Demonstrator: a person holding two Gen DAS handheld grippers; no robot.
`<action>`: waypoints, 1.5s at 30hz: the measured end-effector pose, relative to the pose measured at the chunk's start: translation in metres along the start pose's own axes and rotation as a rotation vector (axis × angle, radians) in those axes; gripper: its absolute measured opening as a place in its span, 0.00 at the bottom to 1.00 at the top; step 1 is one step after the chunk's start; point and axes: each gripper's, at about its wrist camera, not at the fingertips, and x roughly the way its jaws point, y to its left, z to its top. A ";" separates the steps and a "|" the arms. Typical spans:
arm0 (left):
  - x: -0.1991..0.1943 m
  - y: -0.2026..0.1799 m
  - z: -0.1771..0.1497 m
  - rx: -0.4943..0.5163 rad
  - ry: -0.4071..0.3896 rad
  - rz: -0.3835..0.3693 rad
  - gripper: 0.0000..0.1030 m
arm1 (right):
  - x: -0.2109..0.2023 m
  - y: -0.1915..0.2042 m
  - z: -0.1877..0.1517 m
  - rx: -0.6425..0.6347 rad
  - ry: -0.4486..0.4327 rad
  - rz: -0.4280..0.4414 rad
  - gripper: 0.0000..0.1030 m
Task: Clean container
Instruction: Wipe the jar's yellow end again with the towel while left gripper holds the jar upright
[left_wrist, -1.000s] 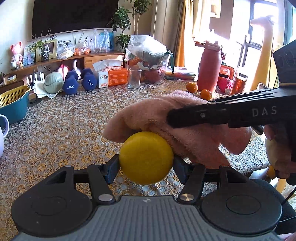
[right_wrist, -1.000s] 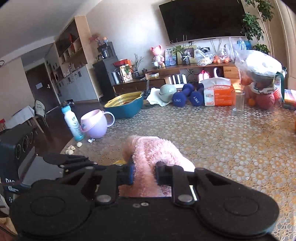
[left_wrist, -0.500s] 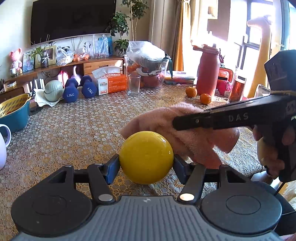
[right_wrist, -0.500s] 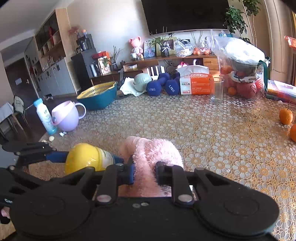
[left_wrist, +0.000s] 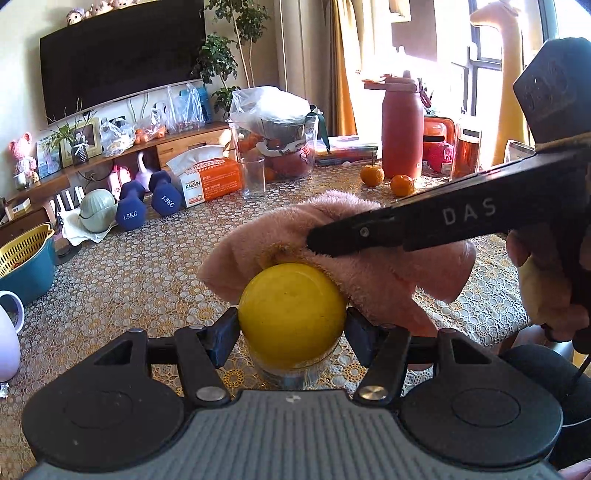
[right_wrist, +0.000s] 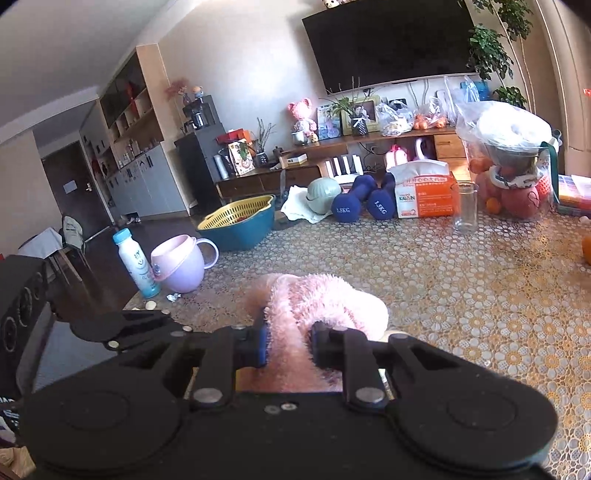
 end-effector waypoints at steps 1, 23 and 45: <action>-0.001 0.000 0.000 -0.001 -0.004 -0.001 0.59 | 0.002 -0.003 -0.003 -0.003 0.008 -0.019 0.19; 0.017 -0.010 0.009 0.046 -0.020 -0.007 0.59 | -0.033 0.019 0.016 -0.058 -0.053 0.060 0.19; 0.019 -0.007 0.007 0.041 -0.026 -0.012 0.59 | 0.013 -0.014 0.021 0.013 0.002 -0.023 0.19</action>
